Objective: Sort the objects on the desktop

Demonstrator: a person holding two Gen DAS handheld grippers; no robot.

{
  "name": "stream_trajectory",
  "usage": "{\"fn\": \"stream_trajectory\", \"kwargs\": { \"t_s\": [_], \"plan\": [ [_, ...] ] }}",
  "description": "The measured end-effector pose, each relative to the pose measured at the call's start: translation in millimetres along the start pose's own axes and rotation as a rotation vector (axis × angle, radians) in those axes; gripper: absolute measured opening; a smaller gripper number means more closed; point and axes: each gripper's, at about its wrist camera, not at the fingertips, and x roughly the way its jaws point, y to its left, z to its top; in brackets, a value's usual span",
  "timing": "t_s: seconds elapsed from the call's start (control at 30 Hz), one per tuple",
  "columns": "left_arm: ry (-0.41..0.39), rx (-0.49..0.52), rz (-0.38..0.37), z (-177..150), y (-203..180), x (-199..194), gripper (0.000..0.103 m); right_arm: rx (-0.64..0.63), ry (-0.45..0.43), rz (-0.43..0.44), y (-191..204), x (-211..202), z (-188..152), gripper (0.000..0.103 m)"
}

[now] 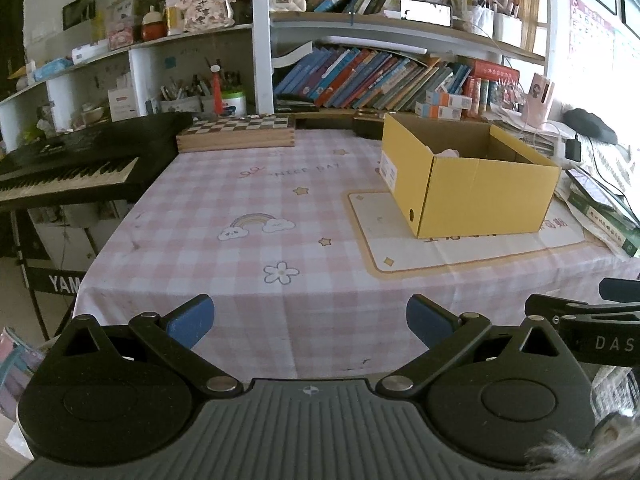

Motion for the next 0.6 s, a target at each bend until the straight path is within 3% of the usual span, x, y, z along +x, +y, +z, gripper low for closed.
{"fn": "stream_trajectory", "kwargs": {
  "t_s": [0.6],
  "plan": [
    [0.013,-0.011,-0.015,-1.7,1.9,1.3,0.103,-0.006,0.000,0.013,4.9,-1.5,-2.4,0.098]
  ]
}}
